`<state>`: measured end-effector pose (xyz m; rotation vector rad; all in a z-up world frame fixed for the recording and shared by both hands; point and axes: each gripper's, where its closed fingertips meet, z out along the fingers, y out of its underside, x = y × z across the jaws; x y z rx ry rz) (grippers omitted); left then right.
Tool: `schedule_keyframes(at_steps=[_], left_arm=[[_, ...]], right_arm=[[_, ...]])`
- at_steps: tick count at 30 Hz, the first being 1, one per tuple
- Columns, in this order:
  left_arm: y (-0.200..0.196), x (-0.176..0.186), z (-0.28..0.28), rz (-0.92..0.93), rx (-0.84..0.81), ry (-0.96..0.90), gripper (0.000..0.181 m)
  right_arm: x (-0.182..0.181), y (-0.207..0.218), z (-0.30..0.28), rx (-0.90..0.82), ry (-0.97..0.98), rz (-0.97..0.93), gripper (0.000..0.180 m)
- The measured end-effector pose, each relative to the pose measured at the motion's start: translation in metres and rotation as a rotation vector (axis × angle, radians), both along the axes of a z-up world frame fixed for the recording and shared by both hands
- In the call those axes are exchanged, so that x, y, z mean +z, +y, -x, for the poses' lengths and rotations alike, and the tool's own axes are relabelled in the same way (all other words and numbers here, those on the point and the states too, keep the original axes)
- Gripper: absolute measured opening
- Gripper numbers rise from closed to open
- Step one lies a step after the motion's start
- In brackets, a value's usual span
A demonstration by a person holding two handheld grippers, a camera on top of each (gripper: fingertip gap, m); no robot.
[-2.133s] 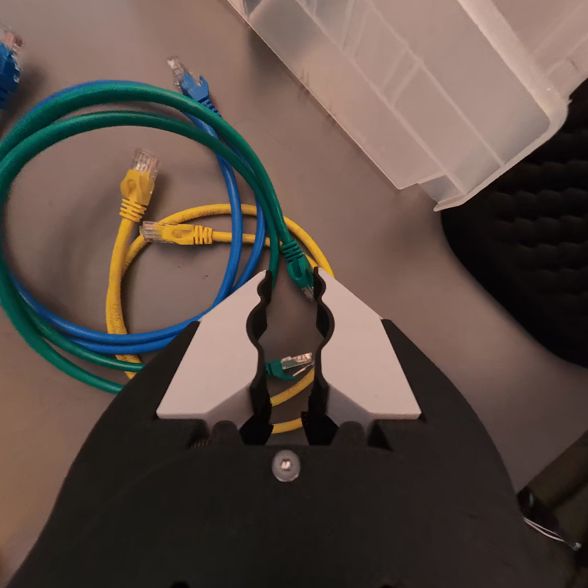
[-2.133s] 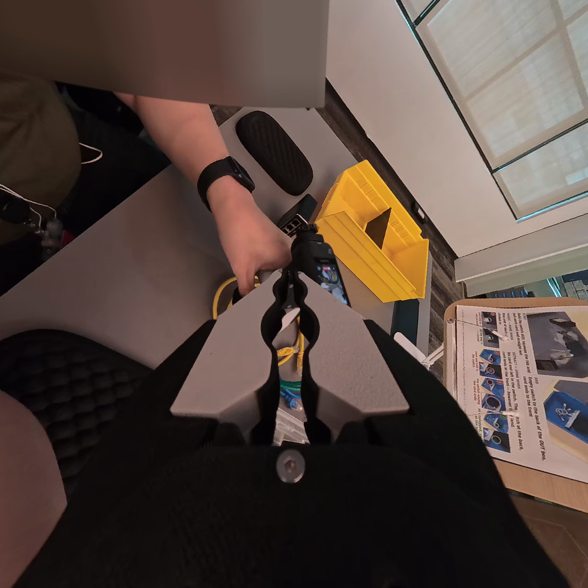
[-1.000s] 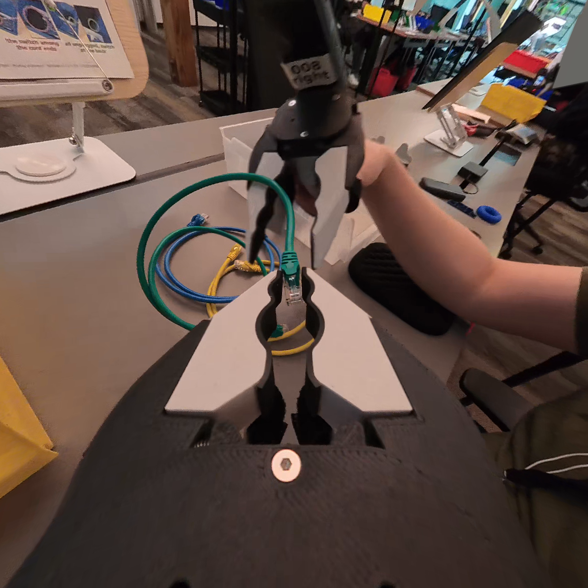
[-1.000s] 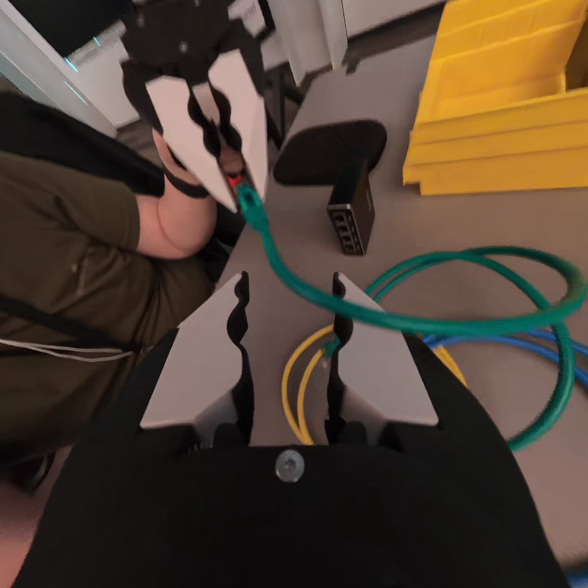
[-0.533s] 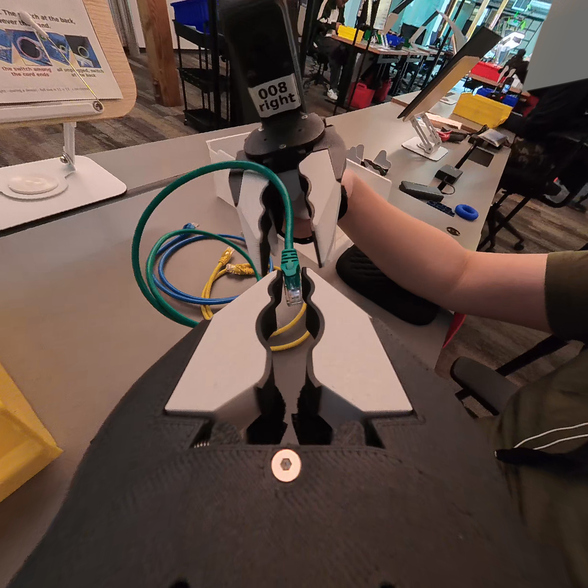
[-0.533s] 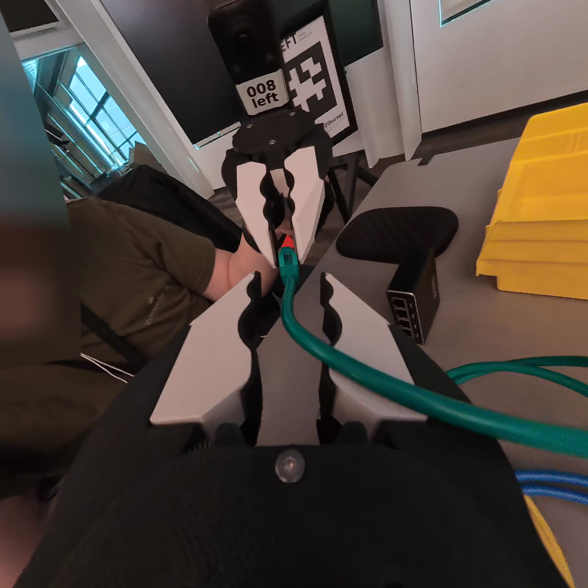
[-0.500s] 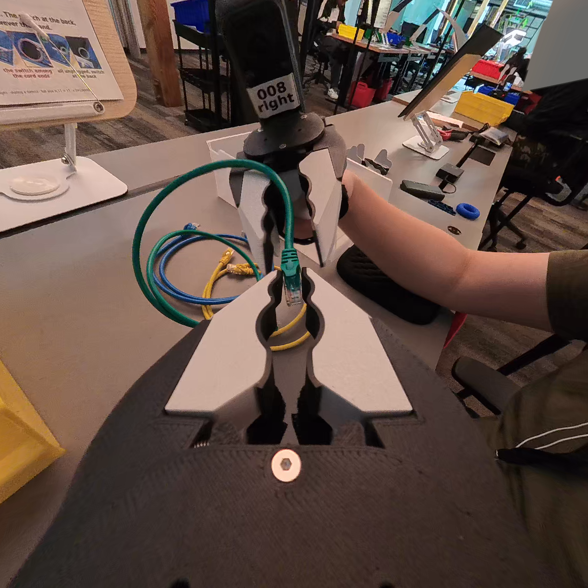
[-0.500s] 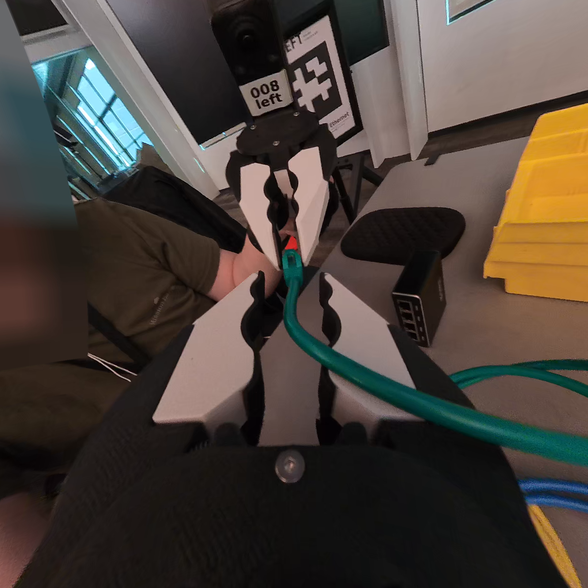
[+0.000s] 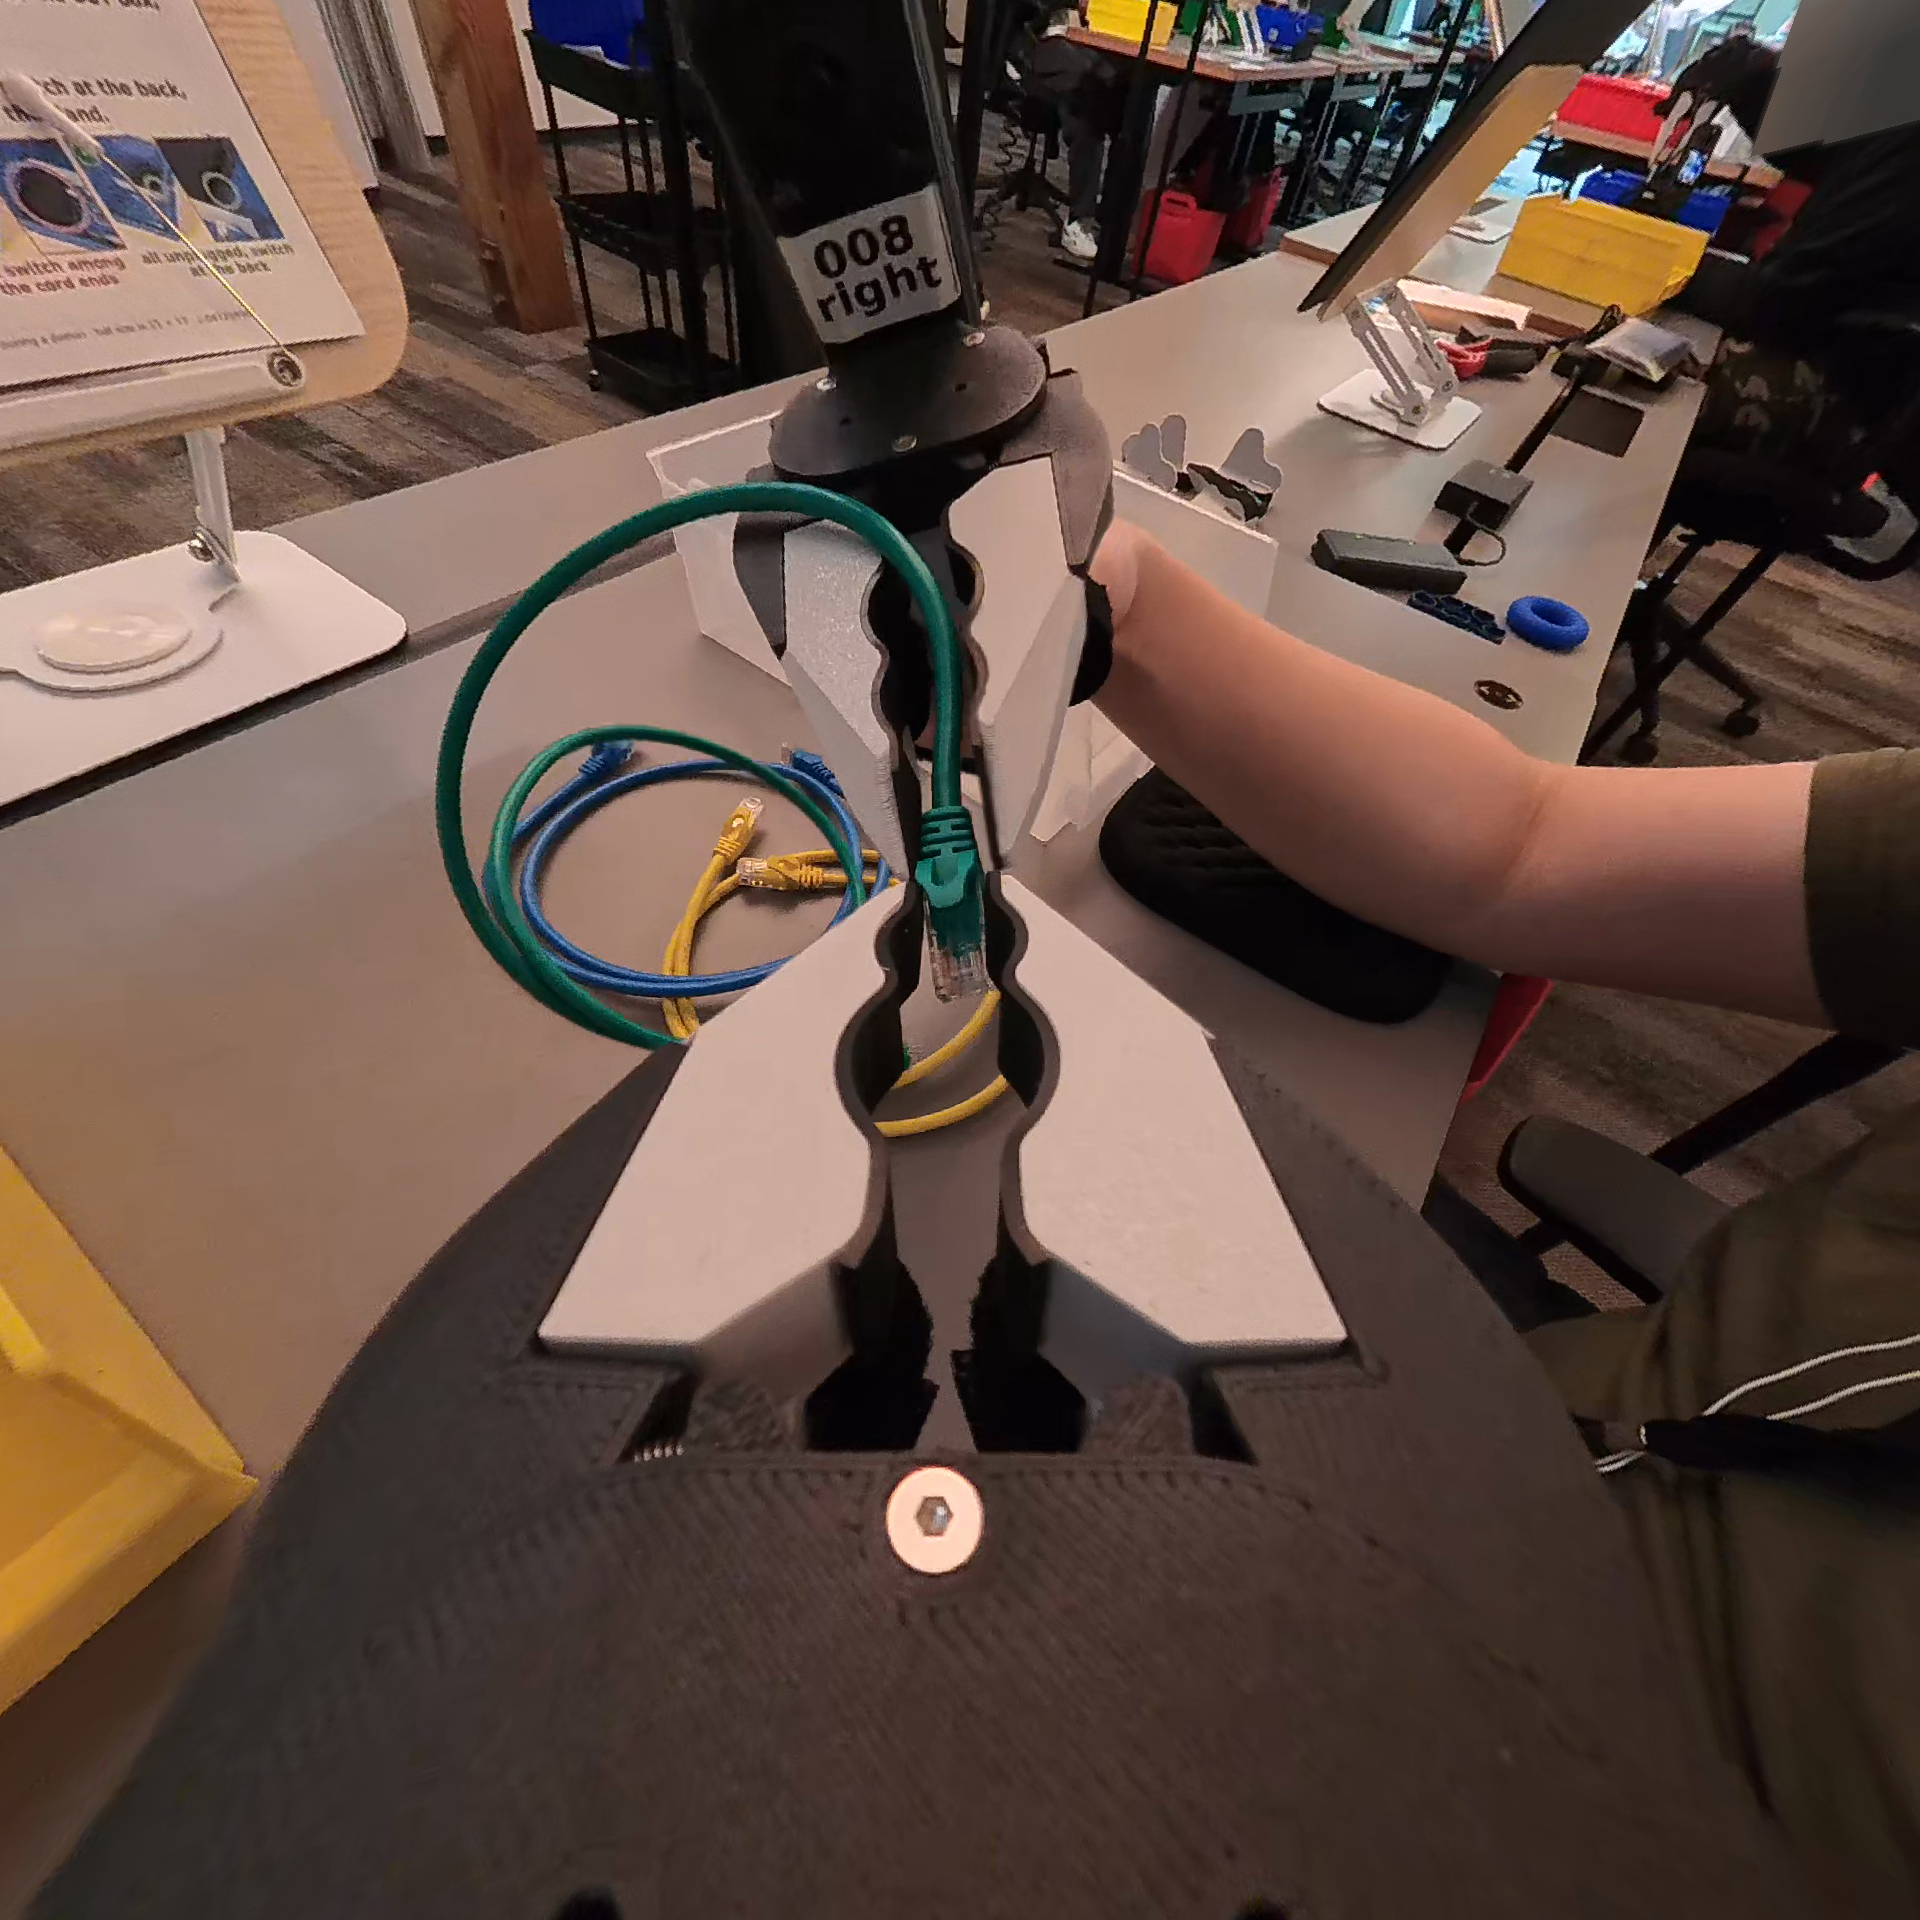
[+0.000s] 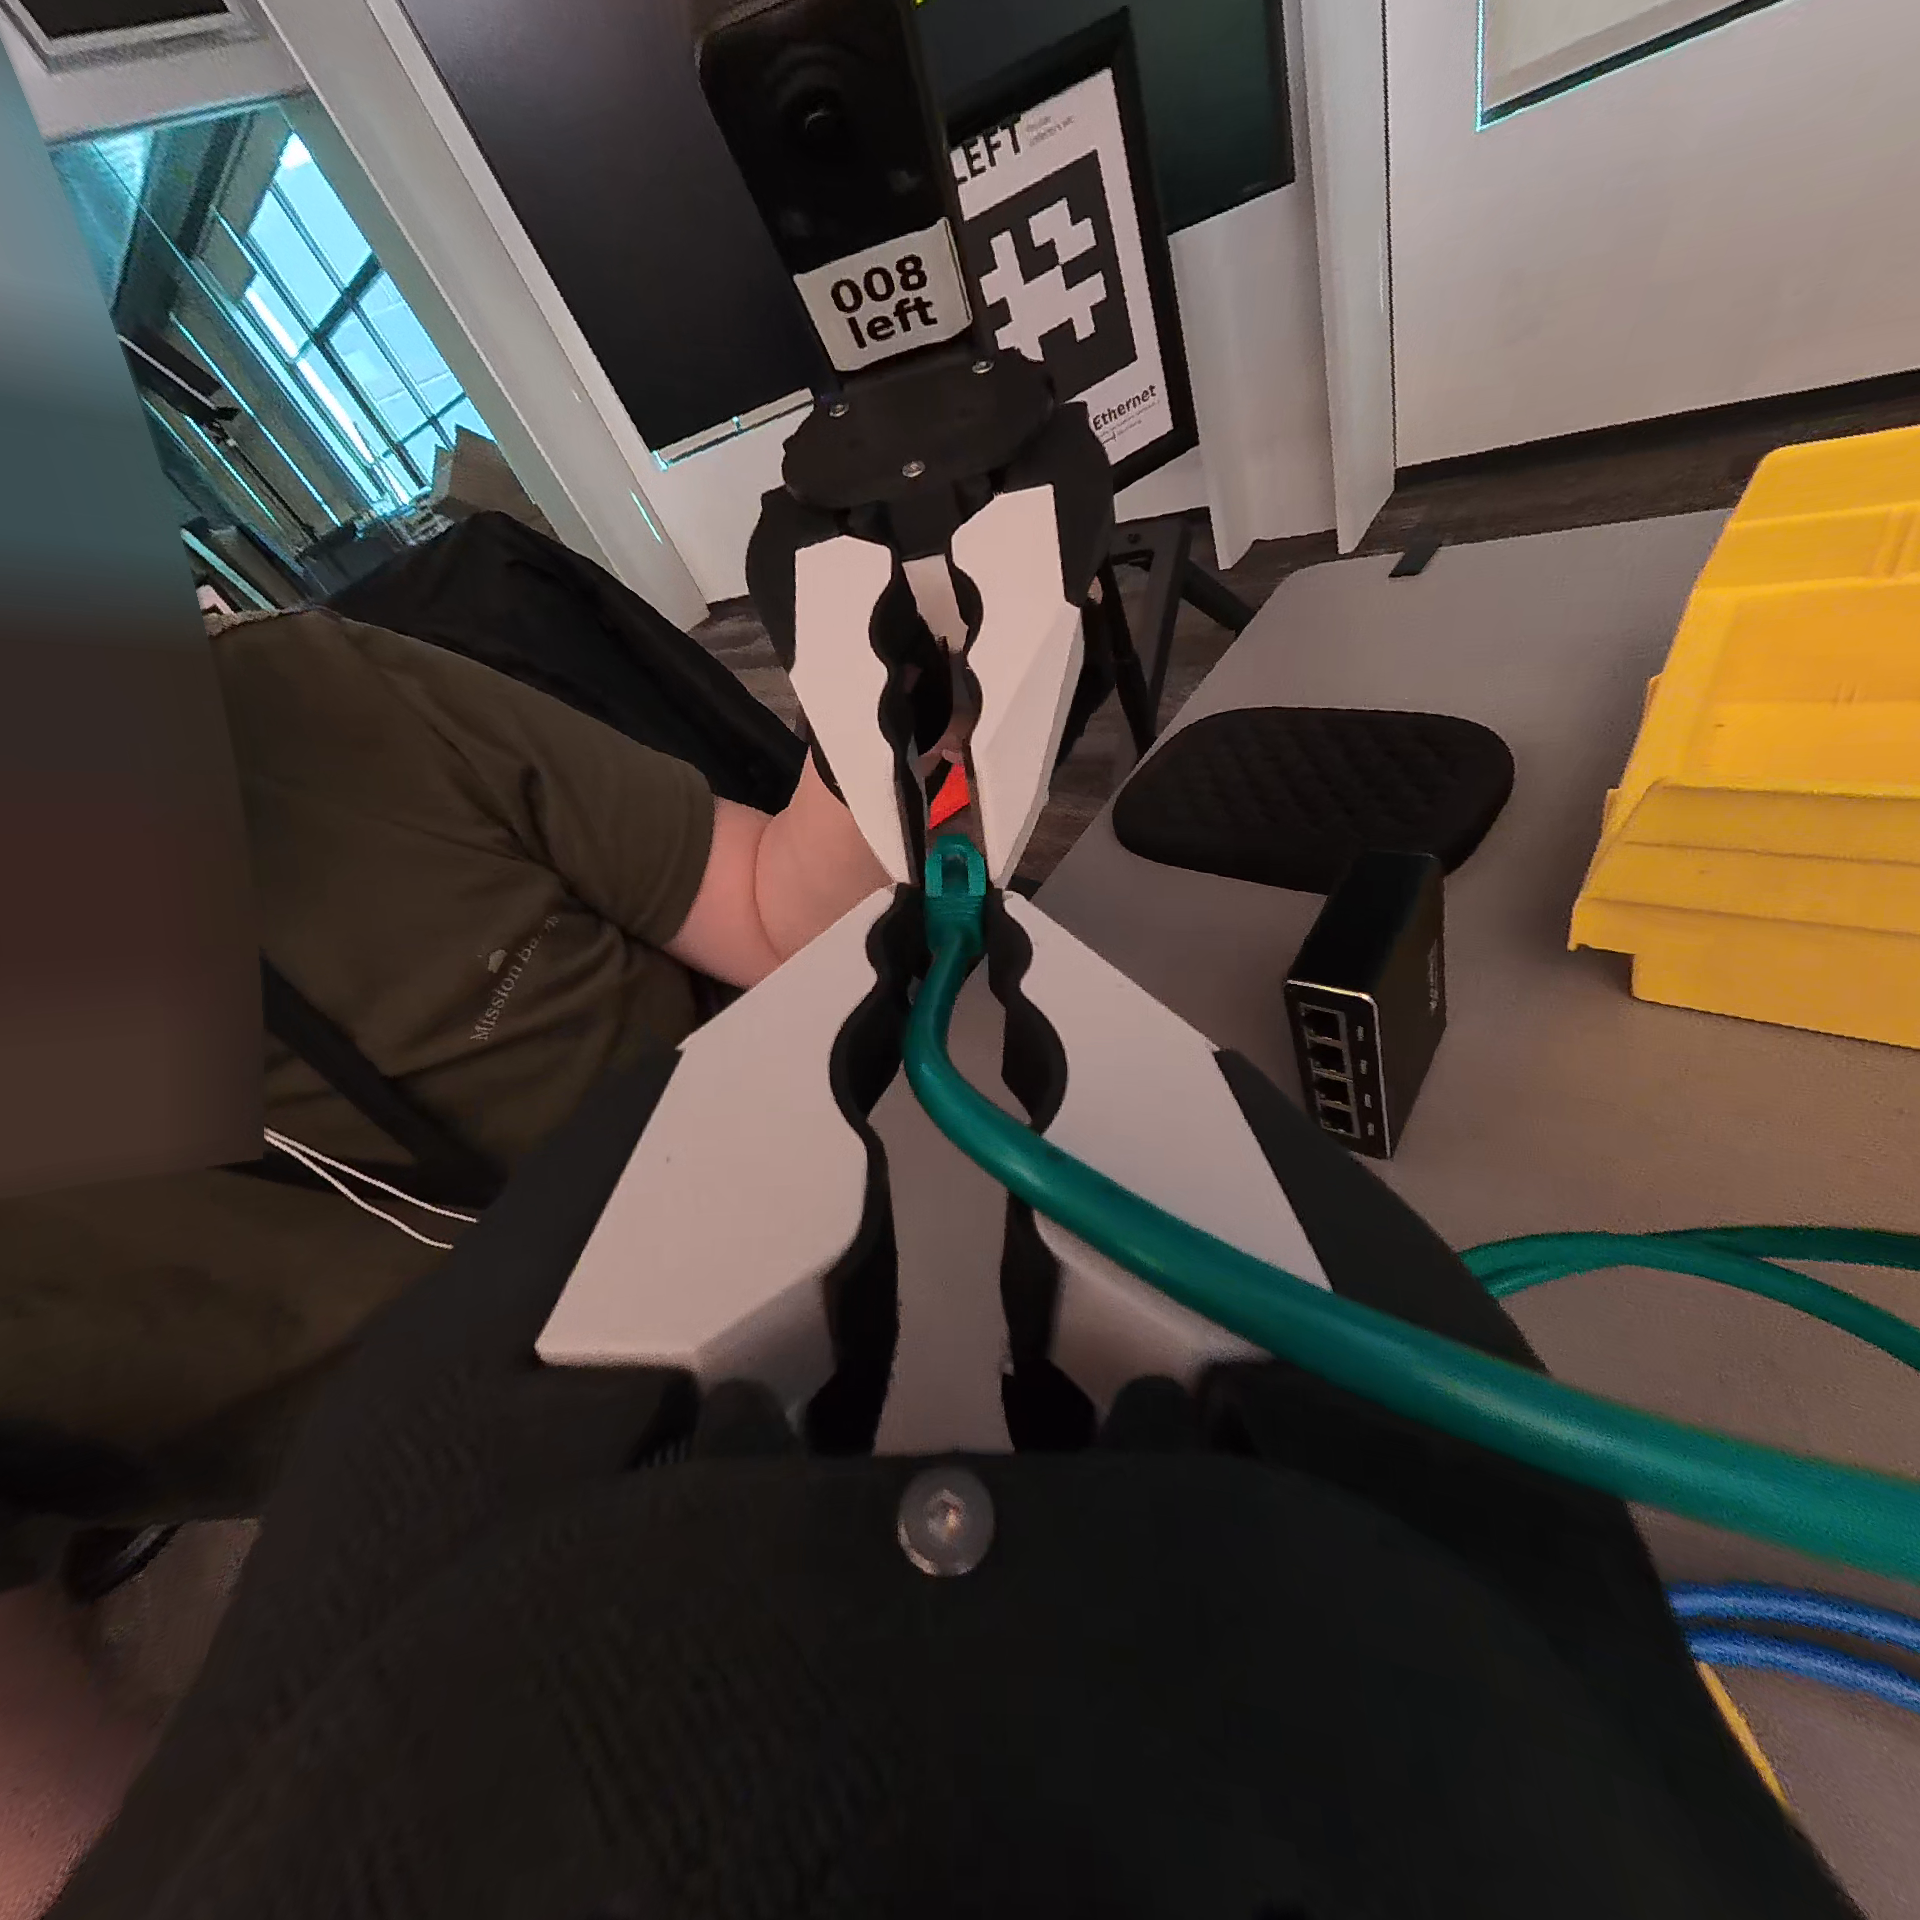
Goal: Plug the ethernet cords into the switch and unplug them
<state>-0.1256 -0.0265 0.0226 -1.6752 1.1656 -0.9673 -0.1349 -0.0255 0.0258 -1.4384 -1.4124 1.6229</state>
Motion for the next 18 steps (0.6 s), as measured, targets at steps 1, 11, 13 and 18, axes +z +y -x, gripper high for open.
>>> schedule_keyframes(at_steps=[1,11,13,18], left_arm=[[0.0,0.0,0.0,0.001,0.0,0.003,0.01],[0.002,-0.002,0.0,-0.046,0.018,0.023,0.01],[0.005,0.002,0.001,-0.103,0.041,0.008,0.01],[0.031,0.012,0.037,-0.321,0.284,-0.034,0.081]], right_arm=[[0.0,-0.001,0.0,0.002,-0.002,-0.005,0.015],[-0.003,0.002,0.0,-0.038,-0.036,-0.117,0.011],[0.0,0.004,0.0,-0.05,-0.021,-0.126,0.01],[-0.001,0.014,-0.005,-0.1,-0.027,-0.164,0.01]])
